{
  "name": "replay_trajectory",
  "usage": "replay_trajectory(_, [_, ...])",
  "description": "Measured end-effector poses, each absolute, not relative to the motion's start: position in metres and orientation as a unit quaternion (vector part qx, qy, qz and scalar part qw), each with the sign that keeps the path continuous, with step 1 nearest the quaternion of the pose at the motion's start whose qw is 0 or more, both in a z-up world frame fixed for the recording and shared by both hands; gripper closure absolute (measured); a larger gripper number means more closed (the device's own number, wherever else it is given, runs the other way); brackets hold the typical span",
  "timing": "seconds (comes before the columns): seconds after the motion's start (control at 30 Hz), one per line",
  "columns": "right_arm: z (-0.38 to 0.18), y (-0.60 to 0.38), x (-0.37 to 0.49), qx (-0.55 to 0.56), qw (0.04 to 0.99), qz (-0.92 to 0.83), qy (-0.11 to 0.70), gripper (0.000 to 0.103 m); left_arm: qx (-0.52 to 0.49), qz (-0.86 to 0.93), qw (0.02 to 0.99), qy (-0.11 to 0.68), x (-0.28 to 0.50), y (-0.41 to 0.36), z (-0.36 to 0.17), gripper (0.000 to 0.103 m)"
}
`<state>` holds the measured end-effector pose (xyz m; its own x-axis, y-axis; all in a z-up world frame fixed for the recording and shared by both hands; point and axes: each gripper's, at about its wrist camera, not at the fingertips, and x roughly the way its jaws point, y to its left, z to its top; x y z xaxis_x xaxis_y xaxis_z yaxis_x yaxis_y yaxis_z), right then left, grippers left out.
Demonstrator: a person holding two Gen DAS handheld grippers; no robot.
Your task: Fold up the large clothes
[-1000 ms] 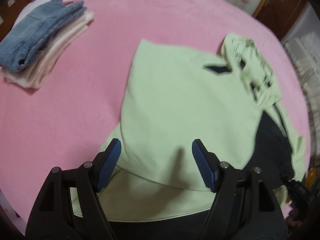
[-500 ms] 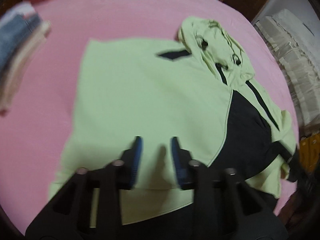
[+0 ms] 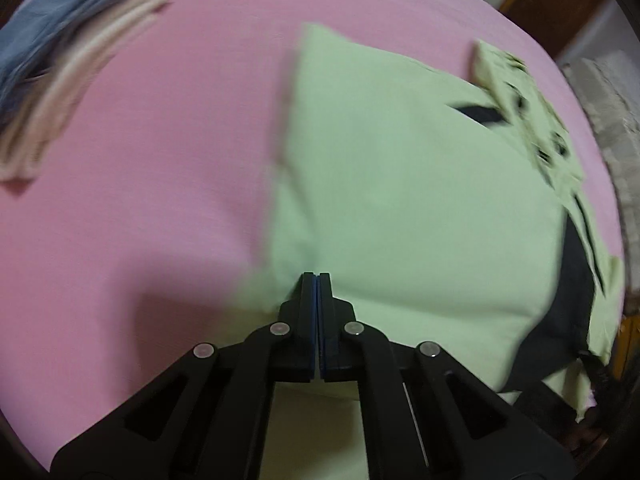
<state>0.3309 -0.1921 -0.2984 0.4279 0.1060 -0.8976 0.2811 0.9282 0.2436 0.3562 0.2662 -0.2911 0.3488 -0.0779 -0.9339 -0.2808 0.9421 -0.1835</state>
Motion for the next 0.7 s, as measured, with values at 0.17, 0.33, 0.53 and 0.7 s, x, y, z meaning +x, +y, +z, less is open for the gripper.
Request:
replay_trajectory(0.17, [-0.262,-0.191,0.331,0.188,0.862,-0.024,0.471,0.103,-0.163,0.037,0.838,0.52,0.359,0.257,-0.265,0.102])
replay_trajectory(0.33, [-0.282,-0.101,0.381,0.297,0.796,0.174,0.498,0.103,-0.224,-0.067,0.812,0.534,0.407,0.207,-0.272,0.102])
replay_trajectory(0.53, [-0.327,-0.053,0.447,0.267,0.793,0.196,0.511,0.103,-0.21,-0.009,0.842,0.496,0.457,0.208,-0.294,0.102])
replay_trajectory(0.7, [-0.327,-0.165,0.449,0.265,0.838,0.004,0.476,0.103,-0.192,0.077,0.858,0.469,0.472,0.273,-0.298,0.102])
